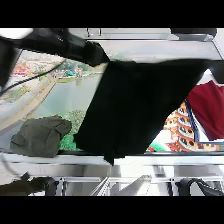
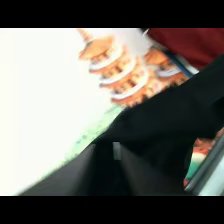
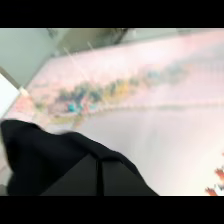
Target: Fold the shirts.
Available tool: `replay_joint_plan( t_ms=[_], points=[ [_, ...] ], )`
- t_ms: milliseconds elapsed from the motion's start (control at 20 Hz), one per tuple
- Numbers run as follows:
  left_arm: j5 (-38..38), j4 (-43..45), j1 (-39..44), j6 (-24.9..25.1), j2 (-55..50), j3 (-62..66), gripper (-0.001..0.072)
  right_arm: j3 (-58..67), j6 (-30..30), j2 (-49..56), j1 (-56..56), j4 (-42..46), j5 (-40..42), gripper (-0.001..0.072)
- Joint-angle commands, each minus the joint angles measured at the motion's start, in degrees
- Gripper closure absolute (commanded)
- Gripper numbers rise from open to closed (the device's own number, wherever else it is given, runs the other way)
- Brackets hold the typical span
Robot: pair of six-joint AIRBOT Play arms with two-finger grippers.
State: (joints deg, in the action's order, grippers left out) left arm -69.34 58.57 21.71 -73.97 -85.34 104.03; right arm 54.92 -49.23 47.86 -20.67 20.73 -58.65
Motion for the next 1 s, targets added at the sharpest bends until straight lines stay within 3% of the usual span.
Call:
replay_joint_plan(
  t_ms=[0,50,100,250,400,500,750,950],
  points=[
    [0.2,0.3,-4.0,0.0,-7.9,0.2,0.0367,-0.3,3.7,13.1,0.2,0.0,3.8,0.0622],
    [-0.4,0.3,-5.9,0.0,-8.1,0.2,0.0367,0.8,3.6,15.2,-0.7,0.0,4.3,0.0392],
    [-1.6,0.3,-8.0,-0.1,-7.8,0.2,0.0367,2.2,3.6,16.6,-1.7,0.0,3.5,0.0245],
    [-10.9,0.3,-16.2,-4.1,-6.4,0.2,0.0367,3.3,1.8,16.4,-5.2,3.1,-1.6,0.0230],
    [-22.8,0.3,-23.6,-8.2,-5.9,-2.3,0.0367,1.8,-6.4,16.0,-6.7,14.0,-9.6,0.0230],
    [-24.1,0.3,-26.4,-8.7,-3.3,-9.9,0.0367,-3.5,-9.8,15.6,-6.5,17.3,-14.4,0.0230],
    [-11.9,0.4,-28.2,-5.7,9.2,-39.3,0.0367,-28.5,-13.4,9.4,-6.4,17.0,-12.6,0.0230],
    [0.0,-0.2,-27.9,-5.7,13.3,-54.4,0.0367,-41.9,-14.7,5.7,-4.6,15.9,-10.8,0.0230]
  ],
)
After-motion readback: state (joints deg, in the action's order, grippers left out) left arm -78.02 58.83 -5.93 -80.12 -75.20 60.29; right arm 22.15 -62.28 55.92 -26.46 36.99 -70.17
